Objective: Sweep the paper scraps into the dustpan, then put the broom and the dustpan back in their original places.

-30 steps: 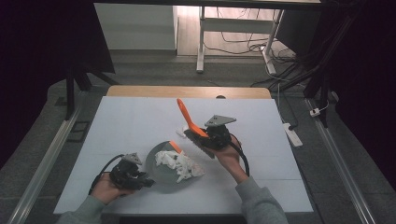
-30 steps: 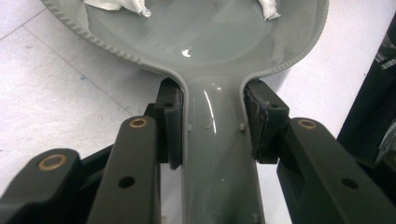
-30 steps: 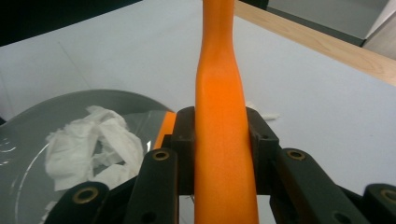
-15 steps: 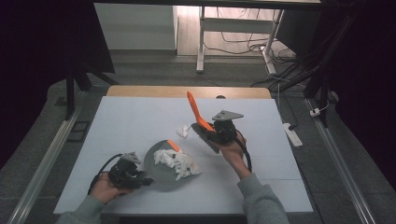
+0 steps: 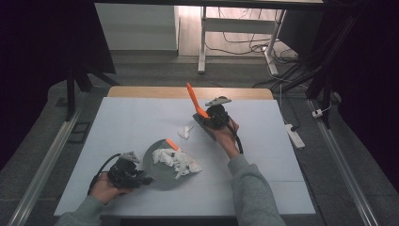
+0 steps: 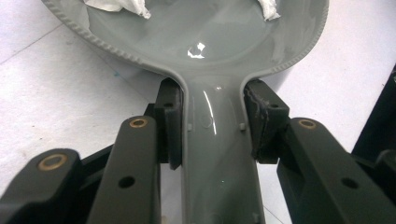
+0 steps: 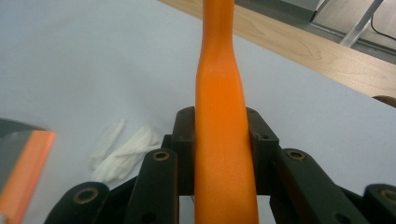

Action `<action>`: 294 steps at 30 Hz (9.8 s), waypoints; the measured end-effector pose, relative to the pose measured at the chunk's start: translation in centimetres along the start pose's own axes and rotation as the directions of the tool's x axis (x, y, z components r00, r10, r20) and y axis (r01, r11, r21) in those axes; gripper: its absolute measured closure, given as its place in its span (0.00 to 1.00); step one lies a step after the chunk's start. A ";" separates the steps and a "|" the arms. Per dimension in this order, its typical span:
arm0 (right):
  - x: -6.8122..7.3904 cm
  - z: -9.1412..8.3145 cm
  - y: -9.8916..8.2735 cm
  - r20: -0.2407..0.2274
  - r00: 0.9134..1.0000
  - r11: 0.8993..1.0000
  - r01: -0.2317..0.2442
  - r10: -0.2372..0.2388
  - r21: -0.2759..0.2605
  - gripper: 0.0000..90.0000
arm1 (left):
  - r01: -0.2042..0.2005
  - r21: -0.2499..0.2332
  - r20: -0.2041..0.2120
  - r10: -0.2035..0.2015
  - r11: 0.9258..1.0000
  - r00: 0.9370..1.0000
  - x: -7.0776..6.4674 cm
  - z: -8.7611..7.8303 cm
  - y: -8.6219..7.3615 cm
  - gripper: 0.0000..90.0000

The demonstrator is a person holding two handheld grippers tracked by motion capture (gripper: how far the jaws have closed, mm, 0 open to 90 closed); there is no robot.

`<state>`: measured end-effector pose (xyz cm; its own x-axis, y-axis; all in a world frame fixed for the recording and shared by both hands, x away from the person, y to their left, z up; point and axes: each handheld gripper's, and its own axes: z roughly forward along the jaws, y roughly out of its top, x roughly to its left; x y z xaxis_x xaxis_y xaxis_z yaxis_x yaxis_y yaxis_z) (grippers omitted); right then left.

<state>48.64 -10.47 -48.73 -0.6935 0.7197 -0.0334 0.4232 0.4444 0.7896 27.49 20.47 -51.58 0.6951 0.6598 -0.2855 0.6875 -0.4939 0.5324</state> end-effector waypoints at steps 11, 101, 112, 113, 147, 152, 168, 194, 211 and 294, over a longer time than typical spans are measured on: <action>1.1 2.1 0.7 -0.032 0.998 0.996 0.061 -0.059 0.062 0.78 | 0.006 -0.003 -0.001 -0.006 1.000 1.000 0.2 0.0 0.1 0.68; 9.1 -3.3 -3.3 -0.081 0.996 0.997 0.027 -0.021 0.074 0.78 | -0.015 0.008 0.006 0.015 1.000 1.000 -0.8 0.5 0.2 0.68; 11.6 -3.7 -2.7 -0.204 0.978 0.998 0.046 -0.035 0.052 0.78 | -0.013 0.010 0.009 0.013 1.000 1.000 -0.8 0.6 0.2 0.68; 11.7 -3.8 -2.6 -0.224 0.974 0.998 0.044 -0.033 0.044 0.78 | -0.013 0.010 0.009 0.013 1.000 1.000 -0.8 0.6 0.2 0.68; 7.3 -1.2 -2.2 -0.087 0.996 1.000 0.002 0.001 0.031 0.78 | -0.009 0.015 0.010 0.009 1.000 1.000 -0.8 0.8 0.2 0.68; 9.0 -1.3 -2.2 -0.108 0.993 0.998 0.049 -0.044 0.046 0.78 | -0.009 0.010 0.008 0.009 1.000 1.000 -0.8 0.7 0.2 0.68; 12.9 -3.6 -1.5 -0.228 0.970 0.996 0.078 -0.088 -0.053 0.78 | -0.004 0.007 0.010 0.003 1.000 1.000 -0.7 0.9 0.0 0.68; 9.8 -8.0 -0.5 -0.165 0.984 0.988 0.038 -0.063 -0.151 0.78 | 0.001 0.007 0.015 -0.001 1.000 1.000 -0.8 1.1 -0.1 0.68; 8.5 -7.5 -5.3 -0.049 0.997 0.998 -0.060 0.061 0.032 0.78 | 0.012 0.001 0.012 -0.012 1.000 1.000 -1.1 1.3 -0.1 0.68; 3.5 -17.8 -9.3 -0.199 0.978 0.990 -0.081 0.056 -0.116 0.78 | 0.242 -0.334 -0.090 -0.286 0.911 0.954 -0.8 -2.9 -3.7 0.68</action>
<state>31.90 -21.63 -45.28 -0.7705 0.6233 0.1337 0.4070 0.3197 0.8556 23.78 23.42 -51.05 0.4476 0.8217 -0.3528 0.7240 -0.1015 0.6823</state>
